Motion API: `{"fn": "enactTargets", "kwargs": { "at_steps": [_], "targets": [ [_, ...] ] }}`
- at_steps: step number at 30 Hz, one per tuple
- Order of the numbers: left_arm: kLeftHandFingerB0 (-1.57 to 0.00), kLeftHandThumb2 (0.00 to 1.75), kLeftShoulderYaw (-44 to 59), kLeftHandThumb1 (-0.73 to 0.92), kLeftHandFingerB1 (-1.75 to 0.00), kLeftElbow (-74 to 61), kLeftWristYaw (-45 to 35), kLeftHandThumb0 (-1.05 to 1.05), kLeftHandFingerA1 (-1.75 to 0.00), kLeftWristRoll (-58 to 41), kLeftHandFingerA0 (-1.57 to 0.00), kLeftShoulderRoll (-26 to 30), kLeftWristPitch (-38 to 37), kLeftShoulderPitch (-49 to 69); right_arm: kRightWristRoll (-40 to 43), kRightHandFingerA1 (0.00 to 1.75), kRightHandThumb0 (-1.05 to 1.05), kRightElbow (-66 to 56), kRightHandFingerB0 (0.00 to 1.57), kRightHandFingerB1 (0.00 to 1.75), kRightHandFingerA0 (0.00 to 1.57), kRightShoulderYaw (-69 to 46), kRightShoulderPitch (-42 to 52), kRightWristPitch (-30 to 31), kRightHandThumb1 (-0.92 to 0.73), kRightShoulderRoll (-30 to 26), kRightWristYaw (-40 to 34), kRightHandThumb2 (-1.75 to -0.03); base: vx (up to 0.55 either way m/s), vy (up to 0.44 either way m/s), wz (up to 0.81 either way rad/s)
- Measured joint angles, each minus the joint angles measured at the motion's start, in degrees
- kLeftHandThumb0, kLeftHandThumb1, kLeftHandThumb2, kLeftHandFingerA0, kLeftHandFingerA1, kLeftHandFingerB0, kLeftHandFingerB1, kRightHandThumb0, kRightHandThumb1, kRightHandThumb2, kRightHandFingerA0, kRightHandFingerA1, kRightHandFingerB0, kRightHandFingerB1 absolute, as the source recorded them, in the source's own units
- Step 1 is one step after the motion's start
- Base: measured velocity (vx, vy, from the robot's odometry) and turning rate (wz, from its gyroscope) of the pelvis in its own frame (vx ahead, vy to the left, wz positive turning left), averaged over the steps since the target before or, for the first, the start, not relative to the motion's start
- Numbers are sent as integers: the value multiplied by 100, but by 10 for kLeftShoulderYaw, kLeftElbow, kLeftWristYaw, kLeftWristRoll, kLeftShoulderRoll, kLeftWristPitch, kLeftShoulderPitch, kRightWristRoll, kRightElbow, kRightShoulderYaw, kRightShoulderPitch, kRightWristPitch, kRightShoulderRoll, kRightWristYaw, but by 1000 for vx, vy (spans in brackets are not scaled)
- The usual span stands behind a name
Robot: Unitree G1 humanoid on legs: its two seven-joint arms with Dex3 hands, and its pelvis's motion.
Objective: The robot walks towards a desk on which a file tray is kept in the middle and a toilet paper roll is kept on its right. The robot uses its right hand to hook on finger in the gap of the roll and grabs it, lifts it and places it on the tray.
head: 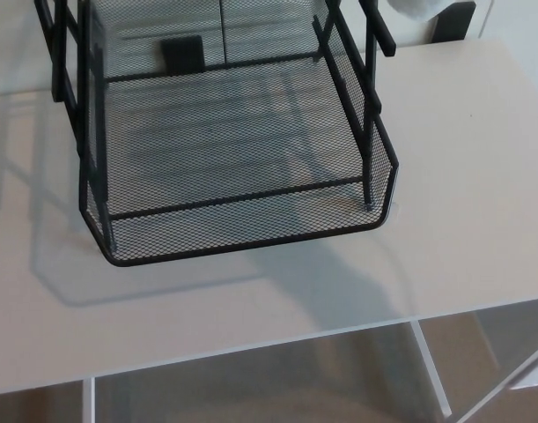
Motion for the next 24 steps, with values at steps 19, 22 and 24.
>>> {"fn": "enactTargets", "kwargs": {
  "at_steps": [19,22,24],
  "targets": [
    [-31,76,106,92,-43,-39,-33,-75,-51,-59,-46,-31,1,-42,-17,165,-31,15,86,80,85,171,-13,17,-64,152,72,-63,0,0,1],
    [-32,77,127,91,-46,-94,-34,-74,-56,-73,-46,-61,0,-25,-24,161,-33,18,87,74,84,198,-13,24,-65,172,94,-59,0,0,15],
    [-33,76,138,92,-45,-133,-33,-71,-55,-81,-46,-78,0,-10,-26,164,-34,18,86,79,83,206,-13,29,-65,185,102,-59,0,0,0]
  ]
}}
